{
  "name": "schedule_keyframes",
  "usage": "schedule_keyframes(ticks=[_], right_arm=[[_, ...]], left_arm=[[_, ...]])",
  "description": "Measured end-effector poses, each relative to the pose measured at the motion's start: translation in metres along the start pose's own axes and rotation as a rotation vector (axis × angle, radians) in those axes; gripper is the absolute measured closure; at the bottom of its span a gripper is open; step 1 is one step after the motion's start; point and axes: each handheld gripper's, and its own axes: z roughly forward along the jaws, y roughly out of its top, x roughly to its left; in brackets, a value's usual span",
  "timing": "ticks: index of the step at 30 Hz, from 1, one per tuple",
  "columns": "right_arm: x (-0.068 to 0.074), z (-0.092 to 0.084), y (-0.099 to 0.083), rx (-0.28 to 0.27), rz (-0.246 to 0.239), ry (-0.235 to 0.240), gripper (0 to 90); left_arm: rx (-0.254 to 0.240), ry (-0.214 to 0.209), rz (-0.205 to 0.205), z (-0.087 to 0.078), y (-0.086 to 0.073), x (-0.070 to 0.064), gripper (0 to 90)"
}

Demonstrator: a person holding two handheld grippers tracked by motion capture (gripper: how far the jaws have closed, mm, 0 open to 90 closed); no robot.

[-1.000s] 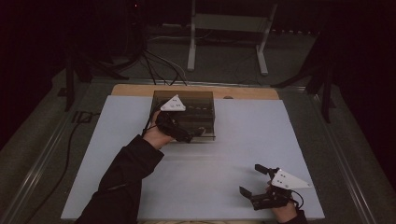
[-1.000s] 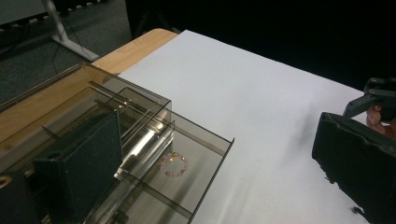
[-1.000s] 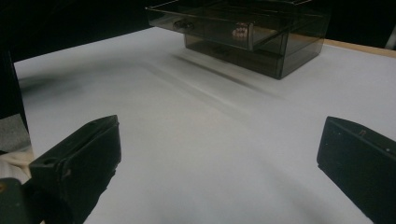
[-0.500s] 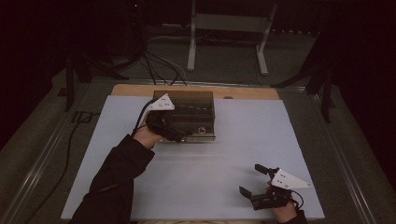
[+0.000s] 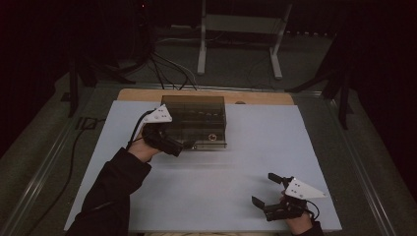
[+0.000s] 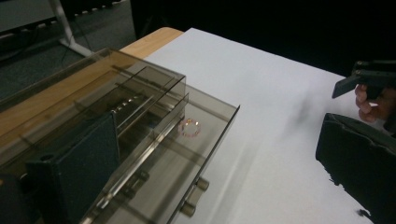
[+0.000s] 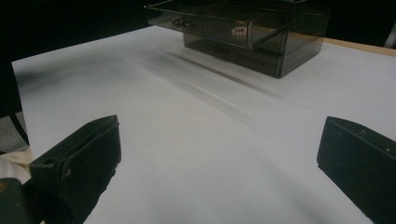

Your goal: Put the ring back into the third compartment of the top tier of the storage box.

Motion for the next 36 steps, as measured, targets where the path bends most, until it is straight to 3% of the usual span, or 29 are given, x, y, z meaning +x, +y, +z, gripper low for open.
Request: schedule_keyframes(ticks=[9,17,28,36], right_arm=[[0.000,0.000,0.000,0.004,0.000,-0.003,0.0],[0.000,0.001,0.000,0.005,-0.002,-0.003,0.0],[0.000,0.001,-0.001,0.010,-0.002,-0.006,0.0],[0.001,0.002,-0.001,0.013,-0.007,-0.006,0.0]], left_arm=[[0.021,0.021,-0.023,-0.015,-0.014,0.003,0.7],[0.016,0.049,-0.027,-0.026,-0.028,0.001,0.7],[-0.029,0.075,-0.054,-0.039,-0.056,0.000,0.8],[-0.021,0.095,-0.055,-0.044,-0.072,0.000,0.8]])
